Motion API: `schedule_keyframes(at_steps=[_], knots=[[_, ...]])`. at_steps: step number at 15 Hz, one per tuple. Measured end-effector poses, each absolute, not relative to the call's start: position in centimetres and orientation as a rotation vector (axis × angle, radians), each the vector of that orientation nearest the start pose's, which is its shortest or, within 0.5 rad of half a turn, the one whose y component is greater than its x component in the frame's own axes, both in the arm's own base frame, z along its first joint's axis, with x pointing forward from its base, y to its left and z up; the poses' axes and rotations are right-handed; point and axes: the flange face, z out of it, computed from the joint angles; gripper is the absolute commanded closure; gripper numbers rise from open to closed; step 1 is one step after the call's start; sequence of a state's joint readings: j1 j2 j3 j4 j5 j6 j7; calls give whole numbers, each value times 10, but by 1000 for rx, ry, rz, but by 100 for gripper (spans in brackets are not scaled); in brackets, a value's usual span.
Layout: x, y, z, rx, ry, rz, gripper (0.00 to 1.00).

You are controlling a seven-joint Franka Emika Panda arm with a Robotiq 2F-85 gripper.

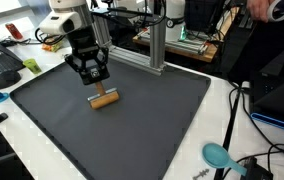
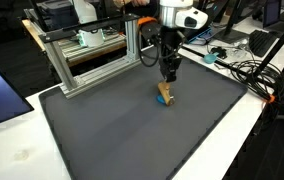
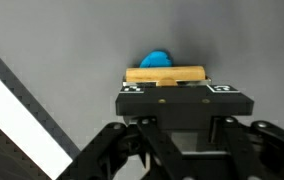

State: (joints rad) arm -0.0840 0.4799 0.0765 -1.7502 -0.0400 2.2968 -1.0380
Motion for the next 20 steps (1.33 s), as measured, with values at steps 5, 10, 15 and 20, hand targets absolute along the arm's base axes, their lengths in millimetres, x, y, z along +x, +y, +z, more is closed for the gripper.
schedule_keyframes(at_steps=[5,10,15,20], knots=[[667,-18,306,-2751,-1557,-95,78],[666,-22,306,-2753,-1551,-89,78],[666,-25,306,-2751,-1554,-84,78],[665,-27,307,-2749,-1557,-80,78]])
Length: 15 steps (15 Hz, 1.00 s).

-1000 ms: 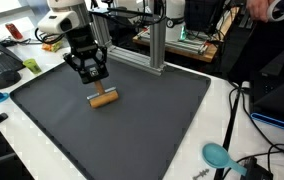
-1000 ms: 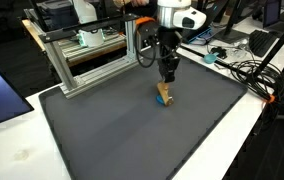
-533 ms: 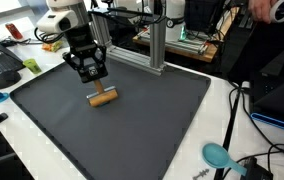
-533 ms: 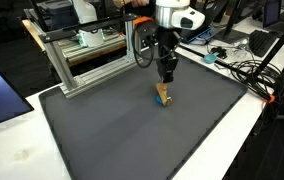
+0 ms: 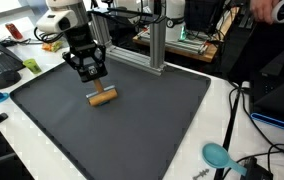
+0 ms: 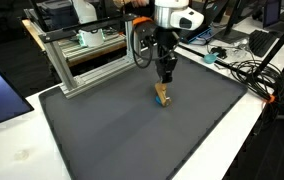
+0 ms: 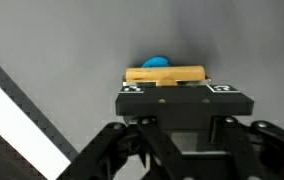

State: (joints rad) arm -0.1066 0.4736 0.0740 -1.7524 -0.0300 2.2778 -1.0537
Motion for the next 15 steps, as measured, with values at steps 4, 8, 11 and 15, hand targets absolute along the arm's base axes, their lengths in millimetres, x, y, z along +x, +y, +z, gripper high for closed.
schedule_keyframes(at_steps=[4,8,11,15], knots=[[664,-28,306,-2744,-1568,-77,78],[663,-29,306,-2740,-1578,-73,78],[662,-30,306,-2741,-1581,-69,78],[661,-32,306,-2742,-1588,-62,78]])
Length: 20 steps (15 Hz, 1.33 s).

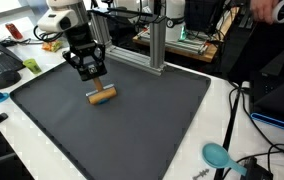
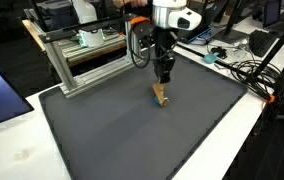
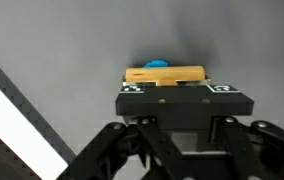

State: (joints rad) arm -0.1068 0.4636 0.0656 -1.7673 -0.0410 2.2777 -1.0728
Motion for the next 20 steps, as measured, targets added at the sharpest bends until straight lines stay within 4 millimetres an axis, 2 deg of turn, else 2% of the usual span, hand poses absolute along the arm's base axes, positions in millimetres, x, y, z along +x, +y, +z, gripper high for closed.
schedule_keyframes(at_steps=[7,14,20], knots=[[660,-31,306,-2741,-1619,-46,78],[660,-10,305,-2721,-1738,-1,78],[660,0,305,-2682,-1806,-1,78]])
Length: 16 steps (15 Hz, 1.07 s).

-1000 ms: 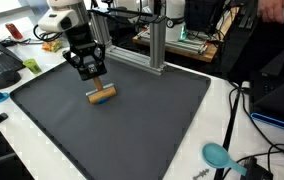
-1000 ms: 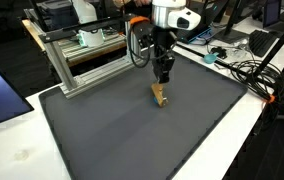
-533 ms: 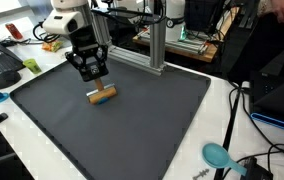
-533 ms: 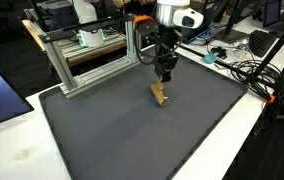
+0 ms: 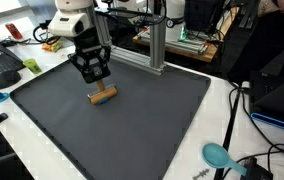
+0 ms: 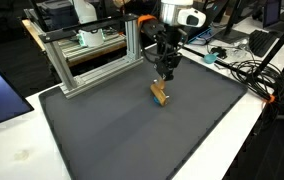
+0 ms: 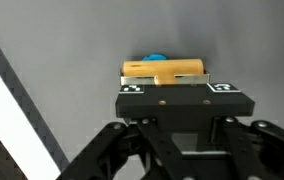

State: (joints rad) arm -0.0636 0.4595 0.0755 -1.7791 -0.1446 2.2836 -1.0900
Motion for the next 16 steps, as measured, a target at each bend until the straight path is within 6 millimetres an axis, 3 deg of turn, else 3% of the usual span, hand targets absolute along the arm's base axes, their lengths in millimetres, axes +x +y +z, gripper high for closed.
schedule_keyframes(at_steps=[16], knots=[[659,14,304,-2601,-1907,-8,78]])
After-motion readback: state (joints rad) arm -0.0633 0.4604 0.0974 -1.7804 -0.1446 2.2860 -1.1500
